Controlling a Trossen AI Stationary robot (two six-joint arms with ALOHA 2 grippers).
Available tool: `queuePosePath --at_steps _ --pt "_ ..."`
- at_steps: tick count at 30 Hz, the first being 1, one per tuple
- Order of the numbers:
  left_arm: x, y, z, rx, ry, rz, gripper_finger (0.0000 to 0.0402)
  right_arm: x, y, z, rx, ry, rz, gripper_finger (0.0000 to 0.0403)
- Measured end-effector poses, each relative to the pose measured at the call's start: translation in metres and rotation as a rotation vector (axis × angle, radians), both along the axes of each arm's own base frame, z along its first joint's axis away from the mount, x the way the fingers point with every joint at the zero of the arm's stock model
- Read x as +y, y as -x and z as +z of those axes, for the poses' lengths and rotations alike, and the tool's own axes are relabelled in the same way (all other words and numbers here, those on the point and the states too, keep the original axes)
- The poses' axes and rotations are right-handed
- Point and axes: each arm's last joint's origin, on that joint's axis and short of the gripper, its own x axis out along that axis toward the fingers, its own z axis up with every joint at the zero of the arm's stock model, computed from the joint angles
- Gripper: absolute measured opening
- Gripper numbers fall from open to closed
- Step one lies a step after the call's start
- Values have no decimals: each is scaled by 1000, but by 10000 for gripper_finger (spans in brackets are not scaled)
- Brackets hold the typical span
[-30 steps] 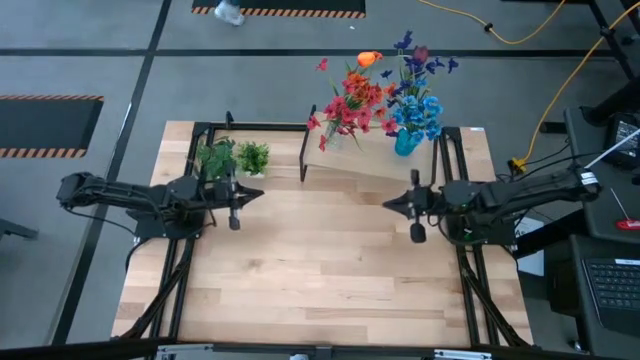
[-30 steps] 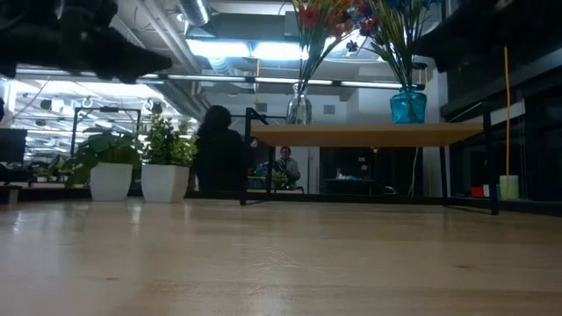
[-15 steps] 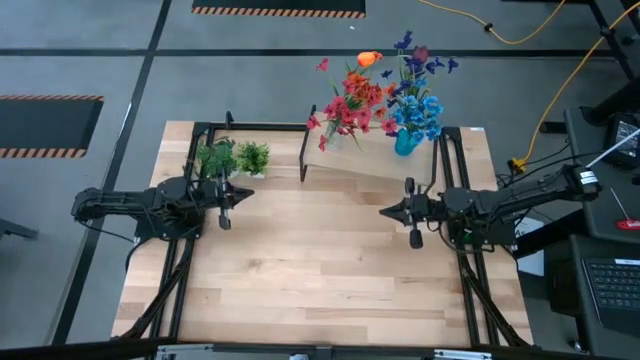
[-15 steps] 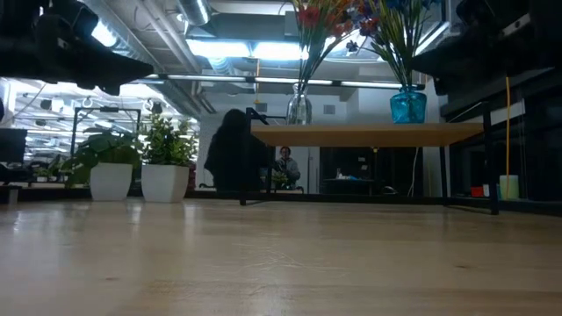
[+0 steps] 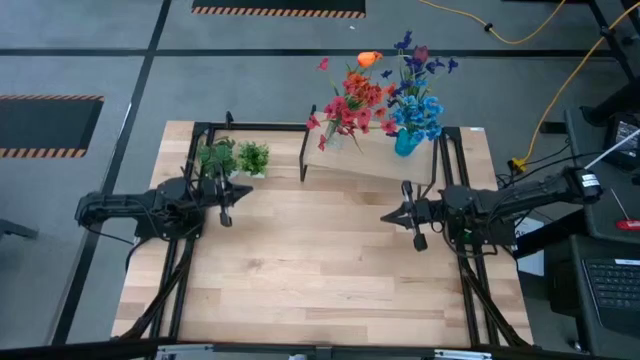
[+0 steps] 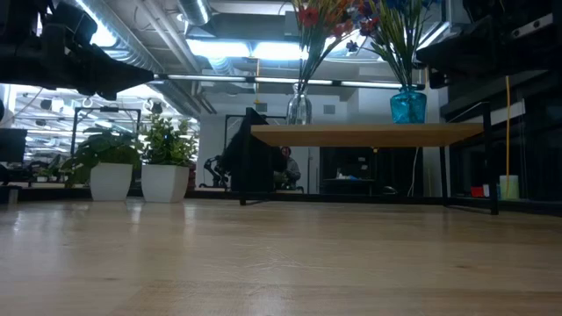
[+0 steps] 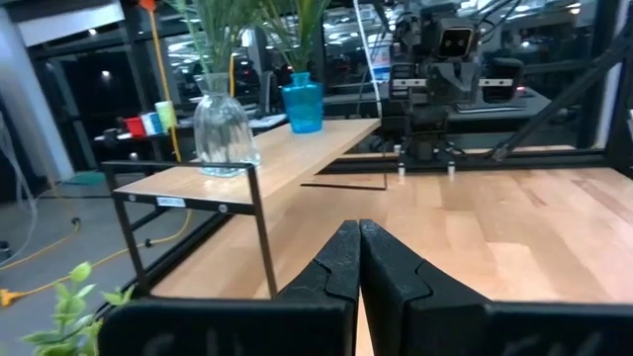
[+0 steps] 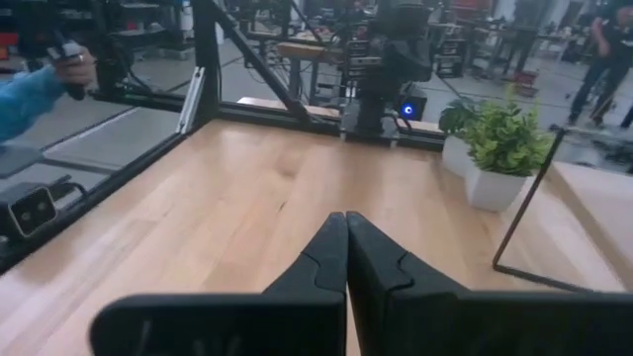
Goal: Pick and place flowers into a vace then onto a shelf
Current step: Return to Home Position
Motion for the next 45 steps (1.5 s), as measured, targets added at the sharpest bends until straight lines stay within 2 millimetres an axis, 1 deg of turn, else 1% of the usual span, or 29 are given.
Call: queuePosePath --at_steps 5,9,11,16,19,21,27,32,35,39,42,45 --pt "5 1 0 0 -2 51 3 -13 1 1 -3 21 4 1" --pt "8 1 0 1 -2 79 1 -21 10 1 19 28 -28 1" --pt "9 1 0 2 -3 78 1 -24 16 0 -33 30 -49 1" --pt "11 2 0 4 -3 99 2 -26 33 -18 -173 6 -73 1" --pt "12 2 0 5 -3 113 1 -27 38 -17 -238 16 -82 1" --pt "13 2 0 5 -3 124 2 -28 39 -17 -239 10 -86 1" --pt "15 3 0 14 -28 145 5 -28 38 -27 -138 -43 -87 1" --pt "15 3 0 10 -19 145 1 -29 37 -26 -155 -43 -120 2" --pt "15 3 0 0 10 143 4 -29 37 -26 -154 -66 -146 10" --pt "15 3 0 -16 58 141 8 -29 37 -26 -151 -95 -148 22" --pt "15 3 0 -18 62 141 7 -29 37 -26 -149 -121 -149 26" --pt "15 3 0 -18 63 141 4 -29 37 -26 -150 -108 -149 27"
